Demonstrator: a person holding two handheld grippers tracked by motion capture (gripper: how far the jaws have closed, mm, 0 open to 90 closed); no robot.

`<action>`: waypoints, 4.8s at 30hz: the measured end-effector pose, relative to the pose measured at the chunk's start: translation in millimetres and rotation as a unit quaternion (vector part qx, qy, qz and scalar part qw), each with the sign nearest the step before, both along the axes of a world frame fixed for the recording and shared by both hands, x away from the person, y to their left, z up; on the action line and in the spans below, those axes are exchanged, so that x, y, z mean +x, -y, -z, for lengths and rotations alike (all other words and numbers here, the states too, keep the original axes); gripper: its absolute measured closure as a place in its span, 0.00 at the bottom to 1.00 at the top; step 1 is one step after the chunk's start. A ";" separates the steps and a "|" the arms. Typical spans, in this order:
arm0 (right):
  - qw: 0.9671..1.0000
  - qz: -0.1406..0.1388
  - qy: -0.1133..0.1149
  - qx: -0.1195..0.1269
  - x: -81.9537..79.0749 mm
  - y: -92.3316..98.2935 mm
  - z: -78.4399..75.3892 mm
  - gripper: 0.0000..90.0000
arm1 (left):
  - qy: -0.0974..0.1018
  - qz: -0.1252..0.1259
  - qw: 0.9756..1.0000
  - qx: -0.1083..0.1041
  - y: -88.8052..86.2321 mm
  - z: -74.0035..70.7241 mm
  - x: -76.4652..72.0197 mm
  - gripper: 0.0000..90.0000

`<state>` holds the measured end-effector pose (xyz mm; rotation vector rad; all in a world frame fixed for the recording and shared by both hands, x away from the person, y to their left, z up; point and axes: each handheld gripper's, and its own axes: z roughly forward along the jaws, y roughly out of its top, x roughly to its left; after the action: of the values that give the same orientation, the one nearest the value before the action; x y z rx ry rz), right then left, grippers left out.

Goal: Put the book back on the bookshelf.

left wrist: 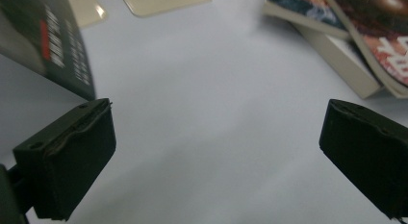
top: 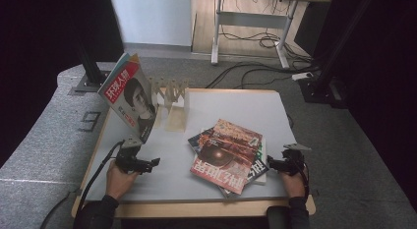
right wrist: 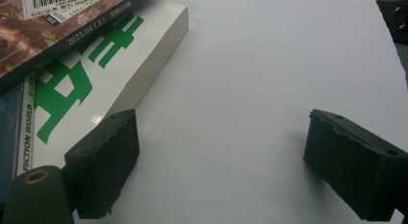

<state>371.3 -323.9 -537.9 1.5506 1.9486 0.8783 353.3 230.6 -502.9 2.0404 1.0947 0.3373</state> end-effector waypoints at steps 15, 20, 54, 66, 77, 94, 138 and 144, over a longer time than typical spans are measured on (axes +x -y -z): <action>1.000 -0.001 0.000 0.000 0.1 0.1 0.0 0.12 | -0.012 0.004 0.997 0.074 22.2 28.7 -1.9 0.01; 1.000 -0.004 -0.001 0.001 0.4 0.0 0.2 0.11 | -0.010 0.004 0.997 0.081 23.5 29.0 -2.3 0.01; 0.999 -0.054 0.005 -0.001 3.3 -2.9 -19.5 0.05 | -0.009 0.095 0.995 -0.001 60.9 11.7 -10.9 0.01; 0.993 -0.113 0.010 0.012 17.7 -27.7 -33.5 0.04 | -0.007 0.141 0.990 0.001 93.6 8.4 -10.6 0.08; 0.988 -0.155 0.007 0.013 41.2 -55.2 -37.6 0.03 | -0.011 0.158 0.987 0.005 109.3 15.8 -13.4 0.16; 0.980 -0.196 -0.014 0.029 85.5 -79.9 -31.7 0.00 | -0.014 0.161 0.987 0.010 118.4 23.1 -11.1 0.22; 0.982 -0.182 -0.020 0.035 35.7 -44.8 -26.7 0.04 | -0.036 0.118 0.992 -0.029 107.8 13.9 21.7 0.65; 0.983 -0.181 -0.017 0.037 23.7 -41.4 -26.3 0.07 | -0.023 0.103 0.994 -0.015 107.5 9.8 30.0 0.65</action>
<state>395.0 -282.5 -511.6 1.2744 2.2901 1.0860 383.3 123.0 -512.8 2.1217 0.9000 0.1692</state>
